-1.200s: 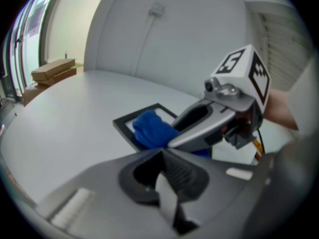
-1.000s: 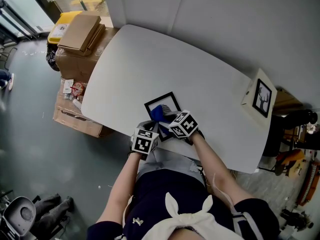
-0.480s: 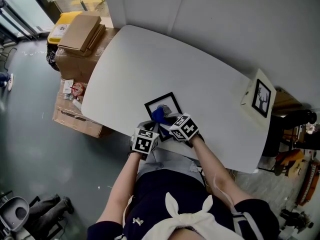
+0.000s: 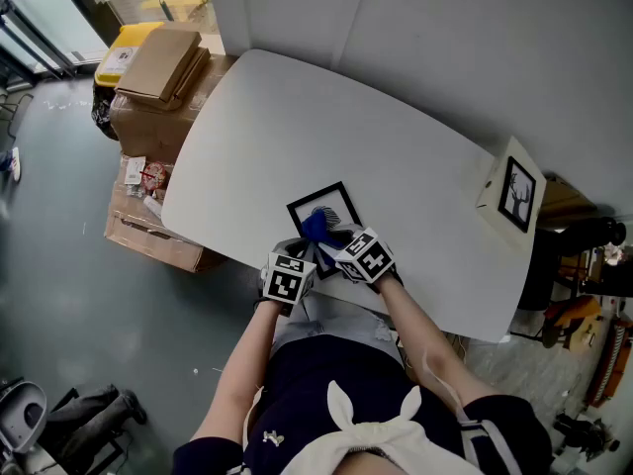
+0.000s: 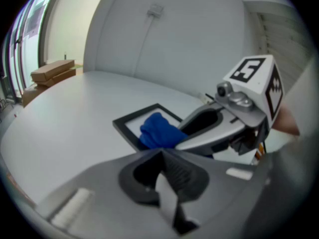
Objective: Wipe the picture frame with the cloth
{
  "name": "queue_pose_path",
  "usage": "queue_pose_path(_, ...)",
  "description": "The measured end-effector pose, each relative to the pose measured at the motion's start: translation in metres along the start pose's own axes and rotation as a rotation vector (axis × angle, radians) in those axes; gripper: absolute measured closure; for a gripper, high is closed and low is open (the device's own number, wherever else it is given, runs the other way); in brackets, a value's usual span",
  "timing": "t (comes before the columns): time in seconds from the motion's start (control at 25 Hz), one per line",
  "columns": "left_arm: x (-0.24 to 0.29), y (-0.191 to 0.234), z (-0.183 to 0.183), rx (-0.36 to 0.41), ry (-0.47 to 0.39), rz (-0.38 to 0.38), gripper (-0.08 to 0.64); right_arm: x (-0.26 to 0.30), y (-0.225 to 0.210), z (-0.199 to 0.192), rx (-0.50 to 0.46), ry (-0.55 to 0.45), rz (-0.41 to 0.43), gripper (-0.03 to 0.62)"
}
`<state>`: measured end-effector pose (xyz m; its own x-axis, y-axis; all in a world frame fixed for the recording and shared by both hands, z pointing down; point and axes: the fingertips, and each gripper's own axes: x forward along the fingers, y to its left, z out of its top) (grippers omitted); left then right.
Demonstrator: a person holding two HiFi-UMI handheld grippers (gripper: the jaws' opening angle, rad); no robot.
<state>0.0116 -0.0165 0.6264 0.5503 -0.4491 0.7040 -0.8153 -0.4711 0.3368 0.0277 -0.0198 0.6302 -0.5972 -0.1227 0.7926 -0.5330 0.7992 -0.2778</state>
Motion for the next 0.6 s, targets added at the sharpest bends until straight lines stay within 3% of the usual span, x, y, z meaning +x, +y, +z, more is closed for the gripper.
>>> queue_pose_path(0.6, 0.000, 0.000, 0.000, 0.001, -0.005, -0.001, 0.557, -0.009, -0.019, -0.003, 0.029, -0.004, -0.056, 0.508)
